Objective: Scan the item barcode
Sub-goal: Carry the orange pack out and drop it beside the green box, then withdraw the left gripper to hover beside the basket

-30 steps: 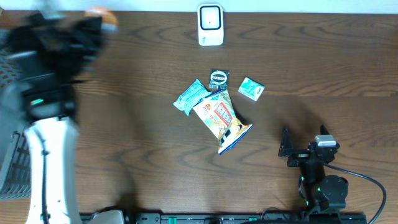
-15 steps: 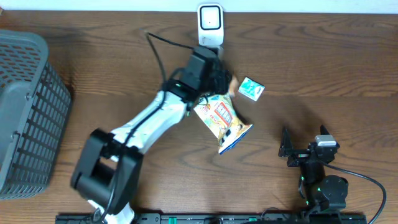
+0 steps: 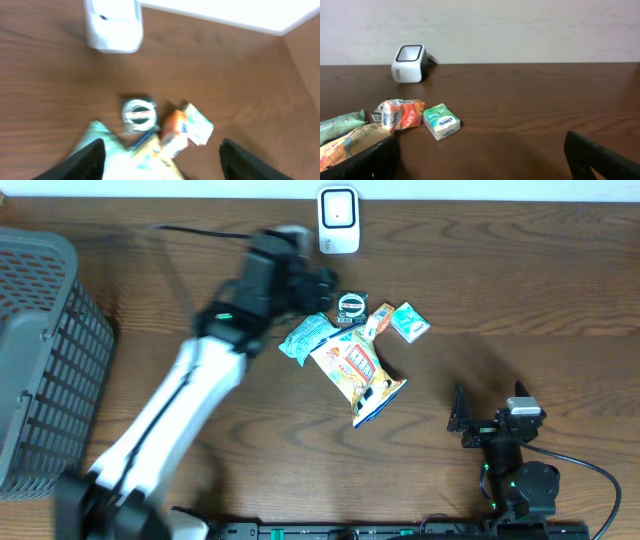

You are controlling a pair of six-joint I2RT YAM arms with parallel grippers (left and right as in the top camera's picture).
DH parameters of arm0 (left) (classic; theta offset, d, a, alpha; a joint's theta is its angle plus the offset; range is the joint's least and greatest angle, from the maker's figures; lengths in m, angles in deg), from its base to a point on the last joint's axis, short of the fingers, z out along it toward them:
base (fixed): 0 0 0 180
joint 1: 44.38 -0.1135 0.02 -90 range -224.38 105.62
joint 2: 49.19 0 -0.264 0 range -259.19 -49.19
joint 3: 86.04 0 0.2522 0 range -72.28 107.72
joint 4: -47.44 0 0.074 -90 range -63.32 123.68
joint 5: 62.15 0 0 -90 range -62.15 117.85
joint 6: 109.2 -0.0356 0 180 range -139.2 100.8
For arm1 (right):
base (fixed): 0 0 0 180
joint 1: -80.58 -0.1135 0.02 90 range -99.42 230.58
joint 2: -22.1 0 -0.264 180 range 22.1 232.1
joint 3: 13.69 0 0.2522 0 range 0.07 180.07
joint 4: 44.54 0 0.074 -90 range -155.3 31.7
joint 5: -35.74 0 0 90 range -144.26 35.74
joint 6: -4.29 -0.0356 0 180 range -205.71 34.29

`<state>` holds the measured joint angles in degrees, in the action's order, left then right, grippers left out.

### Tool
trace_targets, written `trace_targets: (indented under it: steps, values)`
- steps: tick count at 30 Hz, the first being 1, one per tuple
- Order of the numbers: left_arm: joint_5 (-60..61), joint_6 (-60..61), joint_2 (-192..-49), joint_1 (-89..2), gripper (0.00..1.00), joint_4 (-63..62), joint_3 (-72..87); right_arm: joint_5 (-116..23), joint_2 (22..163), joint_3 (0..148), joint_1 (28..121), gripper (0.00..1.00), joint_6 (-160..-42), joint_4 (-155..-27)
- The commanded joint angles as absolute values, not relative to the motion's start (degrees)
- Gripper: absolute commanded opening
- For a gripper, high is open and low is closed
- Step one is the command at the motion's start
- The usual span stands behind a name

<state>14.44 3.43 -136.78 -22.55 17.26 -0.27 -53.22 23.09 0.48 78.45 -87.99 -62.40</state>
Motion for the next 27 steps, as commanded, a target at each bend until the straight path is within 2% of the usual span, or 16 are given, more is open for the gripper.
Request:
trace_targets:
  steps: [1,6,7,15,27]
  values:
    - [20.05,1.16,-129.16,-30.03,0.79,7.66,-0.16,-53.48,22.85,0.39,77.86,0.99,-87.34,-62.62]
    - [20.45,1.18,-123.52,-39.77,0.92,-4.56,-0.16,-53.48,22.85,0.39,77.86,0.99,-87.36,-62.62]
    - [20.45,1.16,-123.32,-40.87,1.00,-6.15,-0.16,-53.48,22.85,0.39,77.86,0.99,-87.34,-62.62]
    - [22.79,1.18,-123.78,-44.21,0.98,-16.23,-0.16,-53.48,22.85,0.39,77.86,0.99,-87.34,-62.62]
    - [22.79,1.18,-123.78,-44.21,0.98,-17.30,-0.16,-53.48,22.85,0.39,77.86,0.99,-87.34,-62.62]
